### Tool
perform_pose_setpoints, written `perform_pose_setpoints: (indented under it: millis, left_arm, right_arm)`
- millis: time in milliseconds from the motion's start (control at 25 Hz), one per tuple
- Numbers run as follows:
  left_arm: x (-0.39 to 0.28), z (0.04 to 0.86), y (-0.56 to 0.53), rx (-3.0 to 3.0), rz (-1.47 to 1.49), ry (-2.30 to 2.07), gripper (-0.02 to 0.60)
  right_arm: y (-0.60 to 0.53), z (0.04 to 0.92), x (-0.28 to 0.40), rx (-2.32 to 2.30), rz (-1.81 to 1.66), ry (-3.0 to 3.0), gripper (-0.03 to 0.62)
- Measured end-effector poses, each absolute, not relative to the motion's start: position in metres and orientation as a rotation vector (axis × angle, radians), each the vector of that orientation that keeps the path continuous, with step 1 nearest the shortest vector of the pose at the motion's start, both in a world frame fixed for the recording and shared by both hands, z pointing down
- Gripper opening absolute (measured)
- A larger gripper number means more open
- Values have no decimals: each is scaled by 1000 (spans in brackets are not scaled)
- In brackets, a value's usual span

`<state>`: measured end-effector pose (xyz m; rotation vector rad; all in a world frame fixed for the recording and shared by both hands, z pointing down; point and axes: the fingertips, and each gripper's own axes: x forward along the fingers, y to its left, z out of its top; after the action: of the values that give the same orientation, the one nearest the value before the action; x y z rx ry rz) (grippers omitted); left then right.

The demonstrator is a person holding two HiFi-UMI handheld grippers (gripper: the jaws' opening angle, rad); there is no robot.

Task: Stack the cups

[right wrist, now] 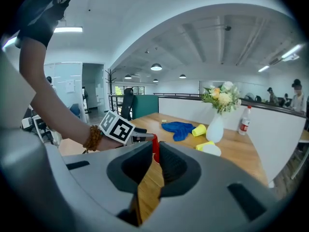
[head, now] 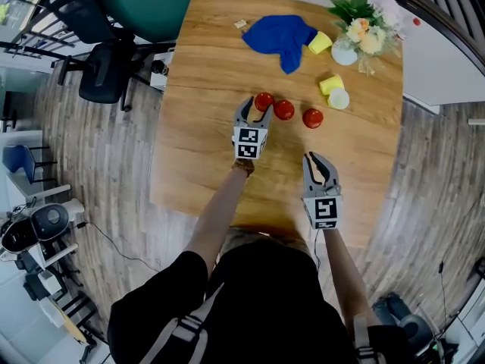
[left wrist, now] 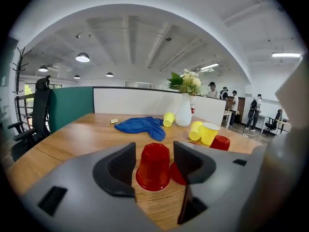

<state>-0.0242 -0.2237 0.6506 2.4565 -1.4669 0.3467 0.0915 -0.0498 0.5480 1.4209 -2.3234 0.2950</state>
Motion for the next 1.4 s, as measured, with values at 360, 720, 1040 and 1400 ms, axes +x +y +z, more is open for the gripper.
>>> perform_pose_setpoints:
  millis: [360, 720, 1040, 1400]
  left_arm:
    - [-23, 672, -230, 2383, 361, -1469, 249]
    - [-30, 657, -222, 2418, 326, -1466, 221]
    - [-48, 641, -187, 2409, 249, -1492, 218]
    - [-51, 640, -136, 2461, 230, -1439, 216]
  right_arm:
    - [-50, 554, 85, 1411, 314, -2330, 43]
    - [-46, 555, 84, 1406, 318, -2318, 37]
    - [-42, 557, 82, 1401, 323, -2329, 35]
    - [-31, 565, 70, 1354, 321, -2335, 32]
